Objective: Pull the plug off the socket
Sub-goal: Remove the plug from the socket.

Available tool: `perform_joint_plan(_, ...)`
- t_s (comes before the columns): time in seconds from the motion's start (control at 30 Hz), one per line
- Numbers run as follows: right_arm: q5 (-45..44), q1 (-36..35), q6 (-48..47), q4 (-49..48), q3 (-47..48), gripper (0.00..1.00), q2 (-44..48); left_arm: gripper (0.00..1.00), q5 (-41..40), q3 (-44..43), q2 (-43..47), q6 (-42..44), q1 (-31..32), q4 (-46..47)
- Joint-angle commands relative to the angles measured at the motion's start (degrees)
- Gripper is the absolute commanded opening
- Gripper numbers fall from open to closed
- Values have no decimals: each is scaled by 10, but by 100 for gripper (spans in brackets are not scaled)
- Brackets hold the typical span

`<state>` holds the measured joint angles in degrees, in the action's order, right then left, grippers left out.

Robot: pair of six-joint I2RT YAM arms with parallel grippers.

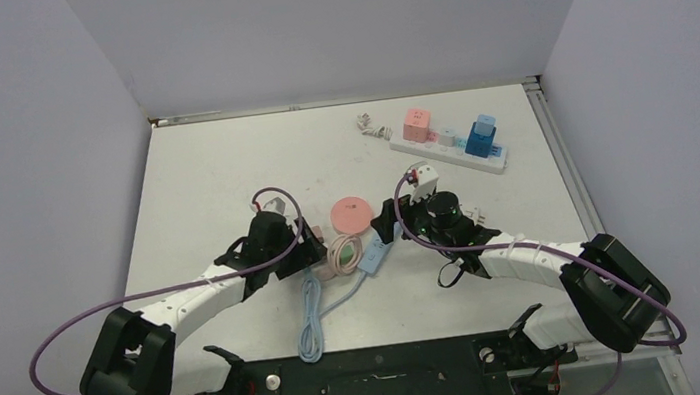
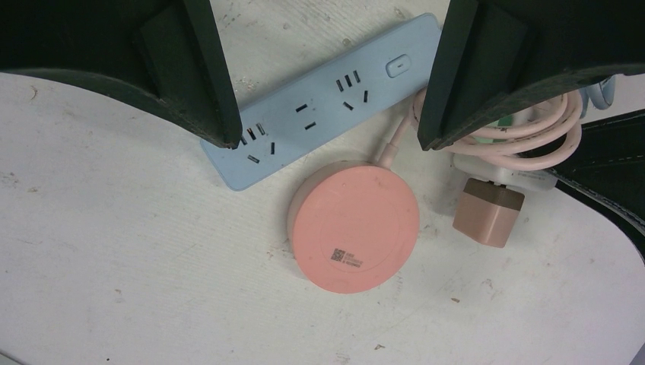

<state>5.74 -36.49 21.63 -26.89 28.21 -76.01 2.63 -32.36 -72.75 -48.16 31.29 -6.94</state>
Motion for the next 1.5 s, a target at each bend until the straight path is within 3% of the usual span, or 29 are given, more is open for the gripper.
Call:
perform_joint_plan(0.0, -1, -7, -1, -19, 4, 90, 6, 49, 35, 6, 22, 55, 3, 37)
perform_joint_plan(0.33, 170, 0, 34, -6, 85, 90, -45, 39, 83, -6, 56, 178, 36, 42)
perform_joint_plan(0.53, 281, 12, 62, -51, 97, 95, -77, 38, -5, 6, 120, 240, 125, 61)
perform_joint_plan(0.73, 416, 41, 63, -95, 92, 96, -106, 35, -11, 56, 171, 248, 141, 123)
perform_joint_plan(0.9, 455, 33, 94, -140, 92, 93, -129, 33, -12, 78, 213, 249, 148, 152)
perform_joint_plan(1.23, 469, -3, 107, -142, 135, 86, -187, 30, -13, 89, 253, 245, 150, 151)
perform_joint_plan(1.47, 478, -4, 132, -179, 137, 72, -198, 29, -6, 87, 260, 244, 151, 152)
